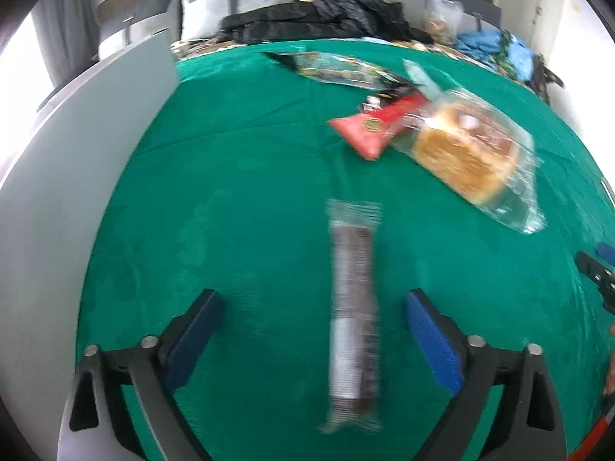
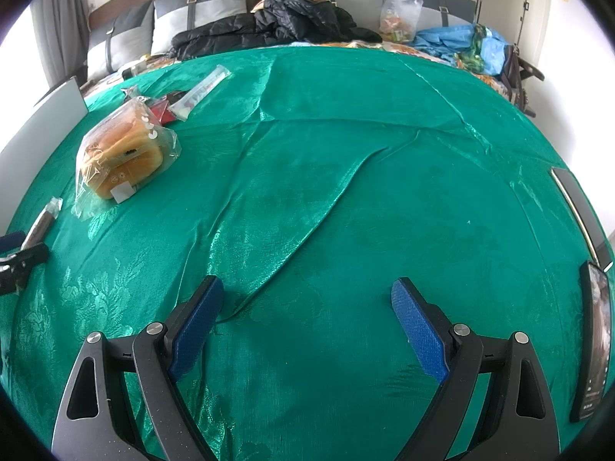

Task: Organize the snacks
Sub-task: 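Set the chocolate stick packet down on the sheet and open the left gripper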

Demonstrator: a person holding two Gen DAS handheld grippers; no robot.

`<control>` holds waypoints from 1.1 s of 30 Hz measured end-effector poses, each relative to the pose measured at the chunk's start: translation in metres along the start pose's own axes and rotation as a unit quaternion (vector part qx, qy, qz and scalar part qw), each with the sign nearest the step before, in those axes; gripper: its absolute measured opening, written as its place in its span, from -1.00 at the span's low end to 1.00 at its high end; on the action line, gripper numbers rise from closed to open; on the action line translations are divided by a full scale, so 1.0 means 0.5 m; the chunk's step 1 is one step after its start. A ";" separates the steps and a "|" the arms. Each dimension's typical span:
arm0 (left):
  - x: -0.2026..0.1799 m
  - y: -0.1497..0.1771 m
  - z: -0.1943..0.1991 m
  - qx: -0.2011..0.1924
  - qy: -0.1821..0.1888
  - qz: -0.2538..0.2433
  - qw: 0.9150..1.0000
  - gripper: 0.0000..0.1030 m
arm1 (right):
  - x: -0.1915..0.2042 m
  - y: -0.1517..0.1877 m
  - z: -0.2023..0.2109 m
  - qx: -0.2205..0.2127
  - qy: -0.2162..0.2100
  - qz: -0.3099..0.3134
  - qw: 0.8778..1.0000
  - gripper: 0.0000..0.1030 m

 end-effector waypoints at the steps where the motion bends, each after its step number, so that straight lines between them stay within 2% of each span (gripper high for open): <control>1: 0.008 0.001 -0.004 -0.001 -0.004 0.007 1.000 1.00 | 0.000 0.000 0.000 0.000 0.000 0.000 1.000 0.78; 3: 0.024 0.000 -0.008 -0.002 -0.010 0.023 1.000 1.00 | 0.000 0.000 0.000 0.000 0.000 0.000 1.000 0.78; 10: 0.032 0.006 -0.011 -0.014 -0.014 0.028 0.999 1.00 | 0.000 0.000 0.000 0.000 0.000 0.000 1.000 0.78; 33: 0.030 0.006 -0.013 -0.018 -0.016 0.031 0.999 1.00 | -0.001 0.000 0.000 0.000 0.000 0.000 1.000 0.78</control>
Point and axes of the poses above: each gripper's, at about its wrist camera, not at the fingertips, and z roughly against the way its jaws point, x to its left, y to its underside, the point moved 1 cm from there along -z, roughly the way its jaws point, and after that the axes turned 10 degrees about -y, right-handed, at the moved point
